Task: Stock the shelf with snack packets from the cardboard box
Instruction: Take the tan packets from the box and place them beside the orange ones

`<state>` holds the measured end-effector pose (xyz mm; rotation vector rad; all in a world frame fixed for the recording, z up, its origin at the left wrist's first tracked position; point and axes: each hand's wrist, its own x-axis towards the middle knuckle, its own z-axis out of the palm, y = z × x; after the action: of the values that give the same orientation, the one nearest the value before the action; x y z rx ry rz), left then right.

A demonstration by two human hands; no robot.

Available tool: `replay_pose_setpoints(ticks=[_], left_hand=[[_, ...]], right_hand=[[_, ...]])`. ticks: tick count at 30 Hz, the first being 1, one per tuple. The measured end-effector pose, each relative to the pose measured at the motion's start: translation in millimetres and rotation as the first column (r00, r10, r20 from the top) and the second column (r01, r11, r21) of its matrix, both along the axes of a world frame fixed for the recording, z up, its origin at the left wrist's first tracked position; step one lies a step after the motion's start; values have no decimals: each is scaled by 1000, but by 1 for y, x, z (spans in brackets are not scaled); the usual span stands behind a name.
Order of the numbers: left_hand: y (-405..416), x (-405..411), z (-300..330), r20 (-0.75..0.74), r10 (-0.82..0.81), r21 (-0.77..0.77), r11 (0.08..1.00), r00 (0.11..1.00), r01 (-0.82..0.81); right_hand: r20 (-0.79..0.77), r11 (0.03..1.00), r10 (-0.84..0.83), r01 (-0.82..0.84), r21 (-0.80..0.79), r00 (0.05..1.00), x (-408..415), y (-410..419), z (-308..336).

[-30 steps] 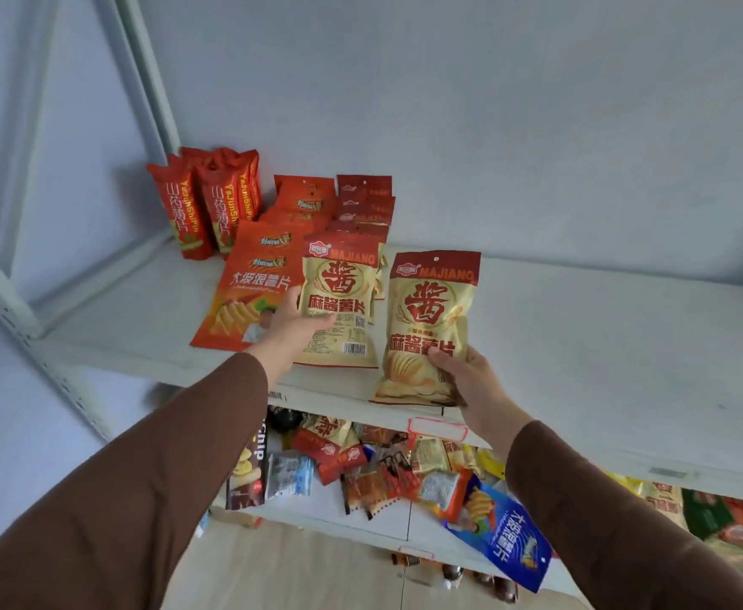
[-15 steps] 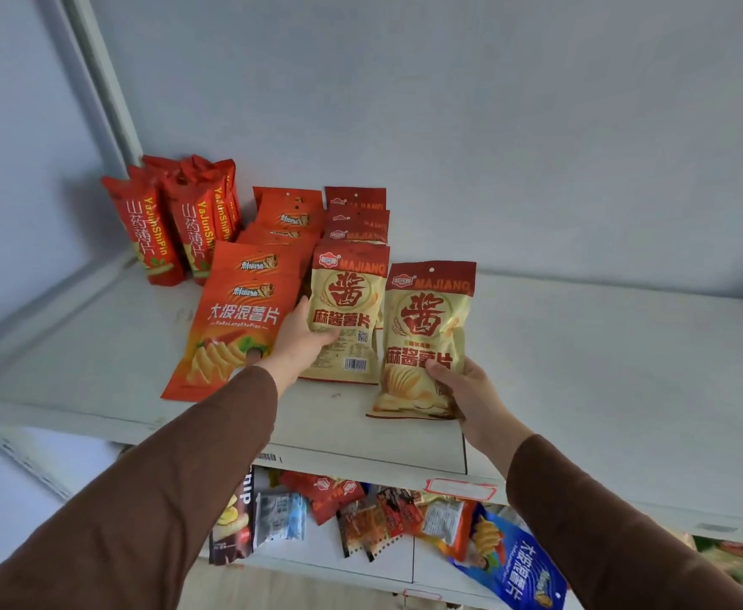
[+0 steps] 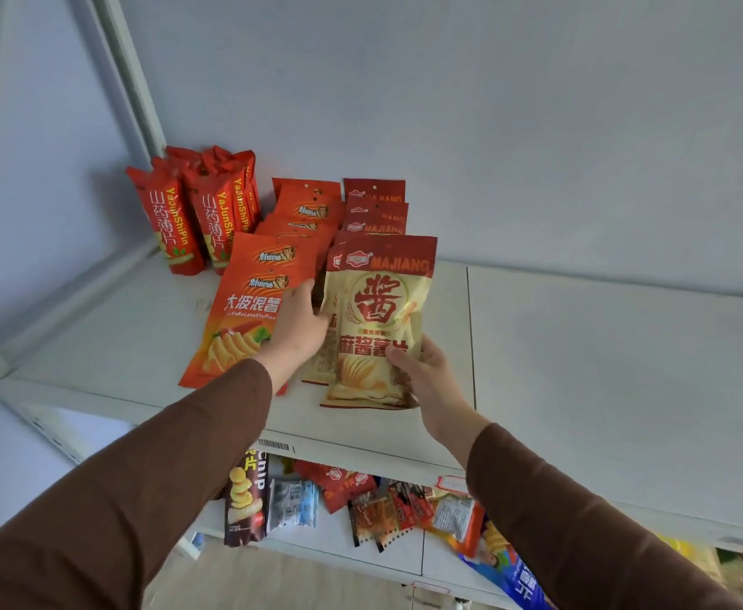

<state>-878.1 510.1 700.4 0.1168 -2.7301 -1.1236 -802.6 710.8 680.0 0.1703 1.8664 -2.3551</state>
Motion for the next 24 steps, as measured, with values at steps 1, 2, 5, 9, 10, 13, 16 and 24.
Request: replay_pose_setpoints(ticks=[1,2,5,9,10,13,16,24], left_hand=[[-7,2,5,-29,3,-13,1000,1000,-3],[-13,4,9,-54,6,-20,1000,999,-7],[-30,12,13,-96,1,-46,999,995,-5],[-40,25,7,-123,-16,-120,993,992,1],[-42,27,5,-127,-19,-131,991,992,2],[-45,33,2,-128,-34,-144,989,991,15],[-45,36,1,-138,-44,-150,988,989,23],[-42,50,0,-97,-52,-135,990,994,38]], right_hand=[[9,1000,15,-15,2,1000,-1,-8,-4],[25,1000,21,-22,3,999,-1,-17,-8],[116,995,-40,29,98,992,-4,-35,-15],[153,977,-147,118,180,977,-4,-43,-14],[147,973,-157,127,195,977,-3,-44,-13],[94,953,-171,140,268,981,2,-45,-13],[31,935,-168,149,322,985,6,-45,-16],[-42,876,-117,123,466,992,4,-48,-10]])
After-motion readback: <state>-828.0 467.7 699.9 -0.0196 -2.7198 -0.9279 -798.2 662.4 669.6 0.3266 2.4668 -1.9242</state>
